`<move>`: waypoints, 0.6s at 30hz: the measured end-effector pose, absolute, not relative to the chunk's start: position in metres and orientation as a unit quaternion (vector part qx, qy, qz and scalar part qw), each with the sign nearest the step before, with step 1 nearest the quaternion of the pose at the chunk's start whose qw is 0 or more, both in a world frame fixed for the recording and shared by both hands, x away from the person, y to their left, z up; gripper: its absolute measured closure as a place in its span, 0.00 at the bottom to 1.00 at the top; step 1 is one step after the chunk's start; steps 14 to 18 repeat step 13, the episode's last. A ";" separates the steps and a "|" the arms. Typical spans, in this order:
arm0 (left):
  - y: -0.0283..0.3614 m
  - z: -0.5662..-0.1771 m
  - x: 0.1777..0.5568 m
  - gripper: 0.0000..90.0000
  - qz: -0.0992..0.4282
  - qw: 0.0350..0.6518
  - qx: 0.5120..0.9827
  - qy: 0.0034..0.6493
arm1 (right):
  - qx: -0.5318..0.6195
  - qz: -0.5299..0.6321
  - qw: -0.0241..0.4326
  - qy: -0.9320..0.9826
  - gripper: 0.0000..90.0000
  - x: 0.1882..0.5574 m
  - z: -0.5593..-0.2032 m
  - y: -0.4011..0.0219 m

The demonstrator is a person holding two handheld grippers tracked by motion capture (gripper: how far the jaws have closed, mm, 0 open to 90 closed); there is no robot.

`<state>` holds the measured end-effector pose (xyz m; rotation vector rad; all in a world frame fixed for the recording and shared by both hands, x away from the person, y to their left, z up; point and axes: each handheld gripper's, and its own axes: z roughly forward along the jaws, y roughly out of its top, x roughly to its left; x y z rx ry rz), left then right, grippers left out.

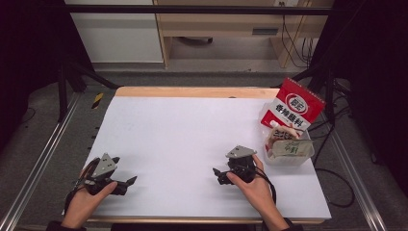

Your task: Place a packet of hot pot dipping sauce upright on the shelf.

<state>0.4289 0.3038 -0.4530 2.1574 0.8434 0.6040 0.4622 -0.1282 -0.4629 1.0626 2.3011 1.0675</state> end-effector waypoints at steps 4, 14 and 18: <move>0.303 -0.453 0.430 0.06 0.234 0.363 0.841 0.327 | 0.386 0.381 0.195 0.817 0.08 0.469 -0.466 -0.128; 0.302 -0.454 0.431 0.06 0.236 0.361 0.841 0.328 | 0.398 0.363 0.197 0.819 0.08 0.473 -0.473 -0.125; 0.302 -0.454 0.431 0.06 0.236 0.361 0.841 0.328 | 0.398 0.363 0.197 0.819 0.08 0.473 -0.473 -0.125</move>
